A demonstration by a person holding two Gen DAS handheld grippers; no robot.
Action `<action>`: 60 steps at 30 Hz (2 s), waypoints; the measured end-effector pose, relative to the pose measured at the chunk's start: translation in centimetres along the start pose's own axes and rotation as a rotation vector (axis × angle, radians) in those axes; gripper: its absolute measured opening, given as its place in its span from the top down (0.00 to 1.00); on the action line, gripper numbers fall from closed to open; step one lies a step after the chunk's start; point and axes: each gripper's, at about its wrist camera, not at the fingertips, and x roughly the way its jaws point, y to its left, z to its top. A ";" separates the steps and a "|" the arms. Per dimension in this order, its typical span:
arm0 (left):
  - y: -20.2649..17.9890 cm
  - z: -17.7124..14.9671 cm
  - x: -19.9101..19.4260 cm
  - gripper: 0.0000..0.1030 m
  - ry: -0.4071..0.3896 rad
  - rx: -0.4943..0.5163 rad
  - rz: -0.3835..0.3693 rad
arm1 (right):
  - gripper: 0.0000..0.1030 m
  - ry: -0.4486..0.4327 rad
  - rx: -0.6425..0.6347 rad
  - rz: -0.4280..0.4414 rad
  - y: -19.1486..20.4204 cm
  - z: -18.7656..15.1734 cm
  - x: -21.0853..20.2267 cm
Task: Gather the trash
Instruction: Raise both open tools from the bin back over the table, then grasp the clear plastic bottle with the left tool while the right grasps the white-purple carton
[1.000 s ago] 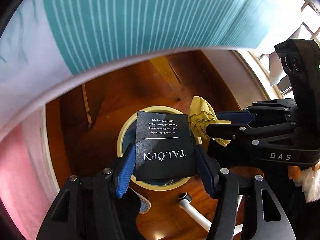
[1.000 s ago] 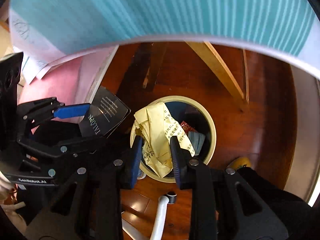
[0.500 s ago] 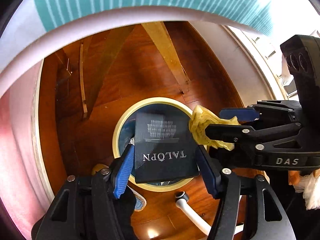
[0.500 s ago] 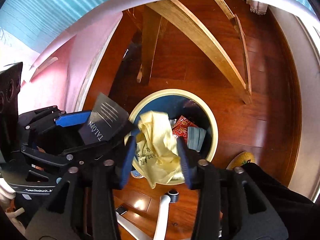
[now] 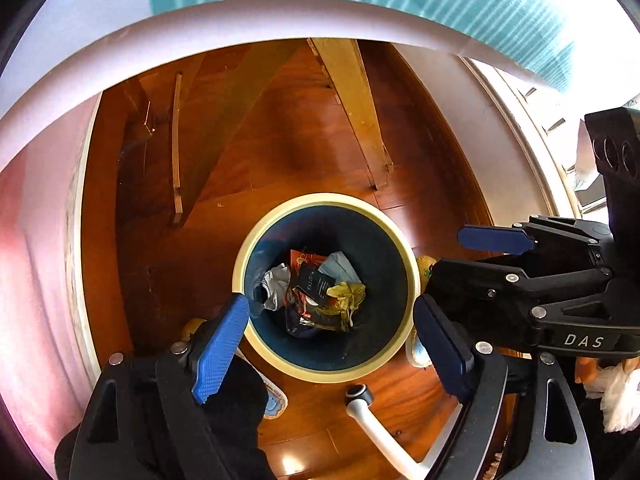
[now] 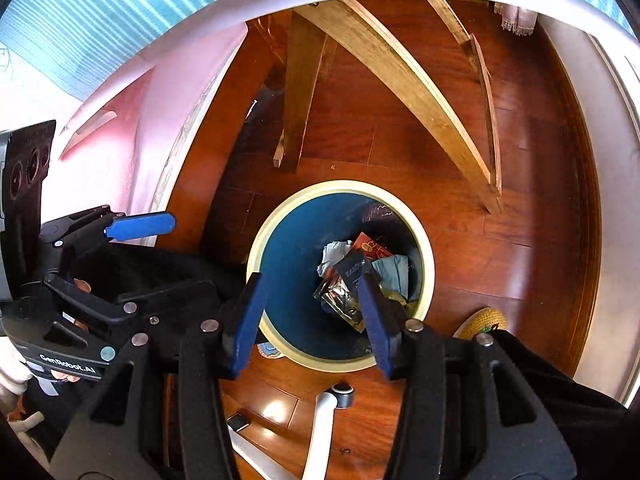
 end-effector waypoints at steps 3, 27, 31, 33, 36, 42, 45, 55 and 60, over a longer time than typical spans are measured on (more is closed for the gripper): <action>0.0 0.0 -0.3 0.17 -0.005 -0.001 0.002 | 0.57 0.003 -0.012 -0.005 0.1 -0.1 0.1; 0.6 -1.9 -10.8 0.17 -0.207 -0.082 -0.032 | 0.56 -0.113 -0.124 0.048 4.7 -1.3 -6.8; 0.6 -2.0 -15.9 0.17 -0.302 -0.074 -0.026 | 0.56 -0.166 -0.213 0.046 6.8 -1.6 -10.4; 0.4 -1.8 -18.5 0.17 -0.345 -0.060 -0.020 | 0.56 -0.198 -0.245 0.041 7.7 -1.4 -12.4; 0.4 -1.0 -22.0 0.17 -0.370 -0.060 -0.033 | 0.56 -0.256 -0.286 0.032 8.8 -0.7 -15.7; 0.0 3.0 -29.1 0.17 -0.426 -0.063 -0.020 | 0.56 -0.374 -0.317 0.000 9.8 2.9 -23.2; -0.7 5.7 -32.3 0.17 -0.459 -0.035 -0.004 | 0.56 -0.425 -0.302 -0.013 9.5 5.7 -27.1; -3.8 20.0 -38.8 0.17 -0.471 0.026 0.042 | 0.56 -0.519 -0.194 -0.136 5.0 18.9 -35.9; -4.7 29.4 -37.3 0.17 -0.469 0.030 0.113 | 0.54 -0.507 -0.055 -0.187 -0.8 26.6 -37.2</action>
